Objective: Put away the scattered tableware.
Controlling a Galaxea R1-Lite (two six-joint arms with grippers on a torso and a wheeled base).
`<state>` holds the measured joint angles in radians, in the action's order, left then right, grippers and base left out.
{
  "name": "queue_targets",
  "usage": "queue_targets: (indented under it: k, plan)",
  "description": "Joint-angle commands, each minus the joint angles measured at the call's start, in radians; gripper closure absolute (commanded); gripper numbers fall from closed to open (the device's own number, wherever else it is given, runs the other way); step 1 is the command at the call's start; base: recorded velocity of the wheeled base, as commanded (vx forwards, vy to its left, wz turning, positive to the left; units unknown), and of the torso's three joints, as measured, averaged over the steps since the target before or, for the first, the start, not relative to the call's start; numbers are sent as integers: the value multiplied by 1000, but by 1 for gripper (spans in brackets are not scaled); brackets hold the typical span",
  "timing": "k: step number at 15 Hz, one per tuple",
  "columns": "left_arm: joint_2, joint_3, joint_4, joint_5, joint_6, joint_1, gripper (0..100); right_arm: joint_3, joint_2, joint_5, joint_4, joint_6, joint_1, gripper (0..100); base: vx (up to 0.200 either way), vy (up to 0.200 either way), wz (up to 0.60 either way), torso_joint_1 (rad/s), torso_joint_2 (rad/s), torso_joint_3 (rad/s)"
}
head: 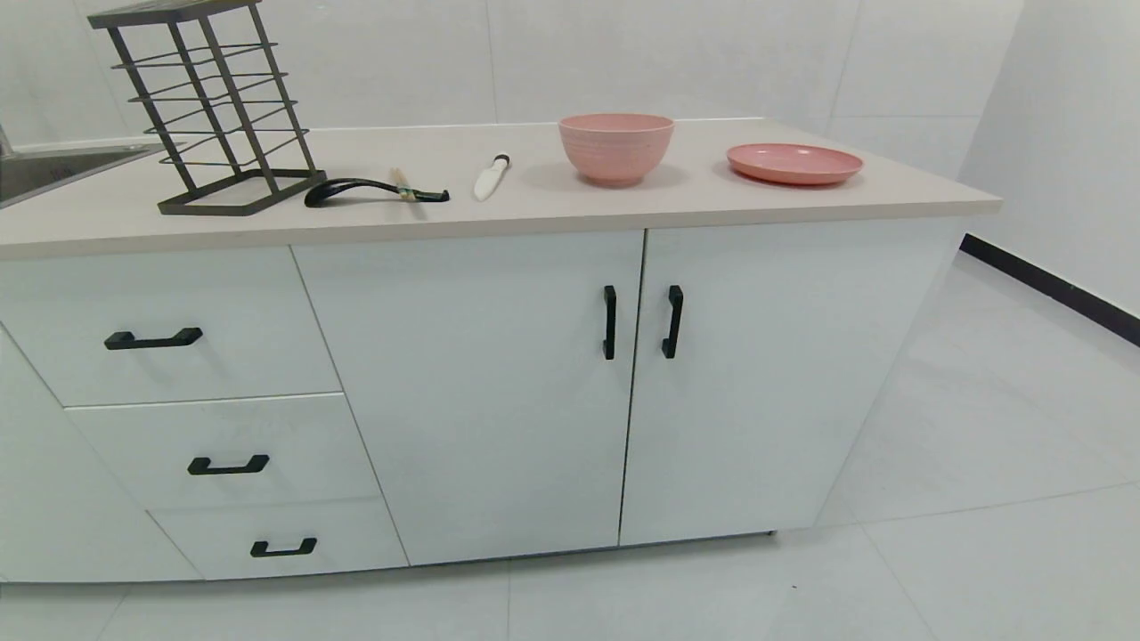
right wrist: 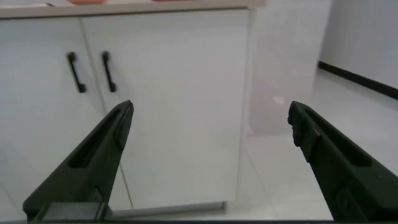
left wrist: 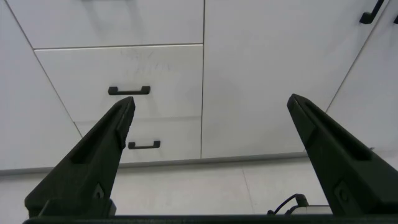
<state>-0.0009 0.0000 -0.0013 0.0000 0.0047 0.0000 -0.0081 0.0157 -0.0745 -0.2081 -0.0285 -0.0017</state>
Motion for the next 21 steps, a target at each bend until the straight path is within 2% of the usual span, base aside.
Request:
queue_targets:
  k: [1,4,6,8,10,17,19,21]
  plan:
    - [1,0,0,0,-2,0,0,-47,9,-91,56,2,0,0,0,0,0,0,0,0]
    - [1,0,0,0,0,0,0,-187,125,-214,230,4,3,0,0,0,0,0,0,0]
    - [1,0,0,-2,0,0,0,-262,337,-268,219,6,29,0,0,0,0,0,0,0]
    - [1,0,0,-2,0,0,0,-286,497,-271,145,42,85,0,0,0,0,0,0,0]
    - [1,0,0,-2,0,0,0,-279,652,-271,12,59,123,0,0,0,0,0,0,0]
    - [1,0,0,0,0,0,0,-276,972,-303,-301,75,144,0,0,0,0,0,0,0]
    - [1,0,0,0,0,0,0,-293,1020,-303,-343,87,147,0,0,0,0,0,0,0]
    - [1,0,0,0,0,0,0,-368,1145,-301,-407,88,189,0,0,0,0,0,0,0]
